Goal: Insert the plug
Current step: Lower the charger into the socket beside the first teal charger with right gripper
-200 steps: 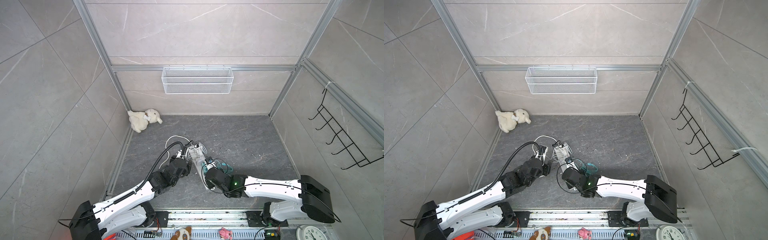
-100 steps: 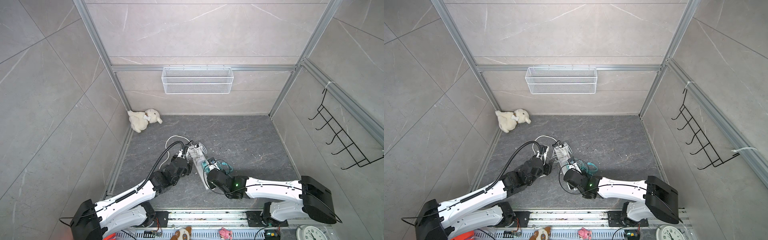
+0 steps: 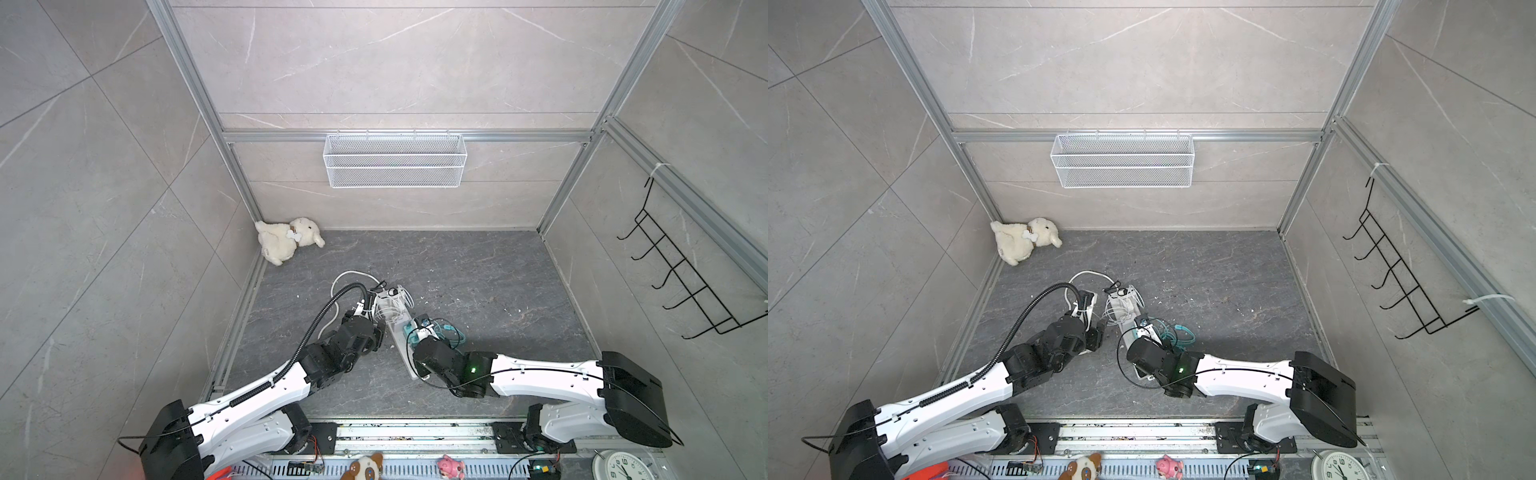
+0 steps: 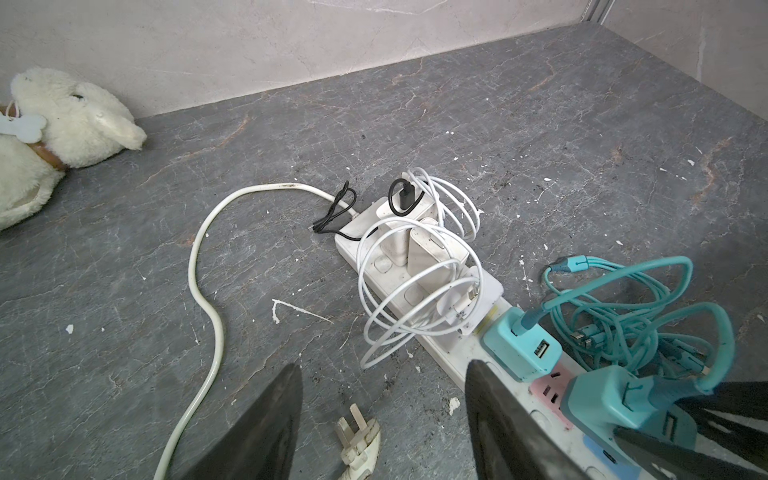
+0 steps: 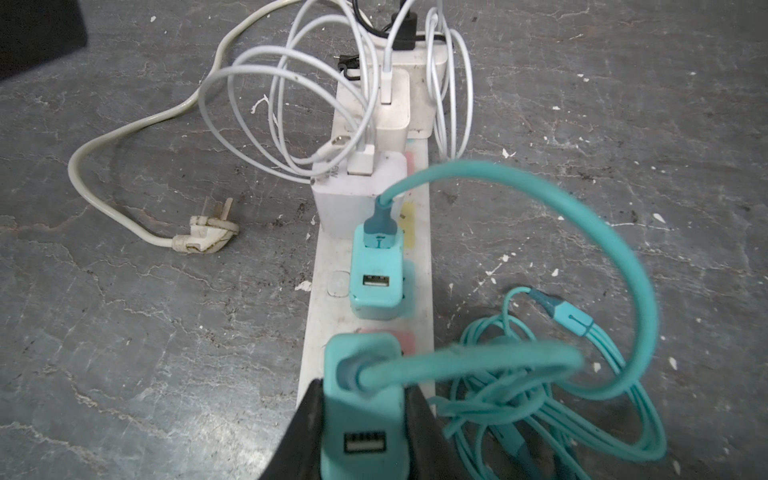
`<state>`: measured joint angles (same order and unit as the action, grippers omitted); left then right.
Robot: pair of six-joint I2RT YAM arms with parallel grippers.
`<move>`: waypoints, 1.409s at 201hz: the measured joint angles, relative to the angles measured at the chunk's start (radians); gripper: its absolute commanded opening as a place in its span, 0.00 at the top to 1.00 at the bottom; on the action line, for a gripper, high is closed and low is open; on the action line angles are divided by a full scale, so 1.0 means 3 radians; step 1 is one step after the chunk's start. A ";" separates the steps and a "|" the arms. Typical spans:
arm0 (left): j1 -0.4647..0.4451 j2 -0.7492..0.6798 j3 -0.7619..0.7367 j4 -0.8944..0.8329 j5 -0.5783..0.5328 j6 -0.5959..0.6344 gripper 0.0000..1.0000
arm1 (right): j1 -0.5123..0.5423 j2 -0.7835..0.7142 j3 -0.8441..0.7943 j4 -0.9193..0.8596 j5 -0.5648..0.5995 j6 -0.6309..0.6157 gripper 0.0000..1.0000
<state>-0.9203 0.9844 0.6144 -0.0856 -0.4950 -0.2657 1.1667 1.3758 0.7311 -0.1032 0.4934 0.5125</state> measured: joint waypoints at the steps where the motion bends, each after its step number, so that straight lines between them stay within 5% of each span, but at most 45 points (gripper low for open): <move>1: 0.0000 0.0000 -0.0001 0.0001 0.0000 0.0000 0.35 | 0.0000 0.0000 0.0000 0.0003 0.0000 0.0001 0.95; 283: 0.0000 -0.0108 -0.0106 0.0041 -0.0005 0.0001 0.36 | -0.0023 0.0254 -0.0132 0.0422 0.0214 0.0017 0.96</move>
<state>-0.9203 0.9520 0.5827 -0.0734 -0.4965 -0.2653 1.1599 1.4521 0.6914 0.0235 0.5575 0.5175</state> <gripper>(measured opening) 0.644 0.280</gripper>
